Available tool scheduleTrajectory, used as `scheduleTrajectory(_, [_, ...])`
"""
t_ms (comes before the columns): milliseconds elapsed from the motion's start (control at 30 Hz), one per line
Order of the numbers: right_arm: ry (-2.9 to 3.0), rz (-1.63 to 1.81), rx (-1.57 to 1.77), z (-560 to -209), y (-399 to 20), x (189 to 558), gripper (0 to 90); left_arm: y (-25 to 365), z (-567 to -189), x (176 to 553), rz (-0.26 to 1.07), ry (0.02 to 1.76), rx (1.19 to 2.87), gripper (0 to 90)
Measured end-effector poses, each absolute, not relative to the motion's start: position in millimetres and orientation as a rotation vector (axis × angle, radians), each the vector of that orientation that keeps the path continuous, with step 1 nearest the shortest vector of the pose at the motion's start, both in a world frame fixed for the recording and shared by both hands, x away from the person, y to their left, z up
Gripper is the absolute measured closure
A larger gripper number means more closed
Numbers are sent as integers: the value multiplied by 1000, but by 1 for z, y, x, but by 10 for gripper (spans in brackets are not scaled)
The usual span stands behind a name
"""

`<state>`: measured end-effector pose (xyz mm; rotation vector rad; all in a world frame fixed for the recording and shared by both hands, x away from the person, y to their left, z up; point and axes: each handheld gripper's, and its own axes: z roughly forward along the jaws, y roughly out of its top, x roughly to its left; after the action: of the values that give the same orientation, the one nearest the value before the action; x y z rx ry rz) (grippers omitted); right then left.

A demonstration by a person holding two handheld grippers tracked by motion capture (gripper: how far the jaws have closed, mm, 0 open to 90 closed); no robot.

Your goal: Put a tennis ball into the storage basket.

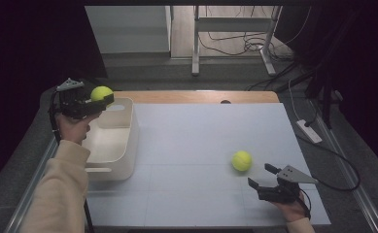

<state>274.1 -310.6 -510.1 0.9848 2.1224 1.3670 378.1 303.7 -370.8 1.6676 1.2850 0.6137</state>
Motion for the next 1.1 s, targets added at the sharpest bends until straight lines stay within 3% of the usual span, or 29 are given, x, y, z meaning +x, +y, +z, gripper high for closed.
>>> scheduleTrajectory(1100, [2121,1372,987,-510,-311,274,128,319,-400,401,543,1483,1850,270])
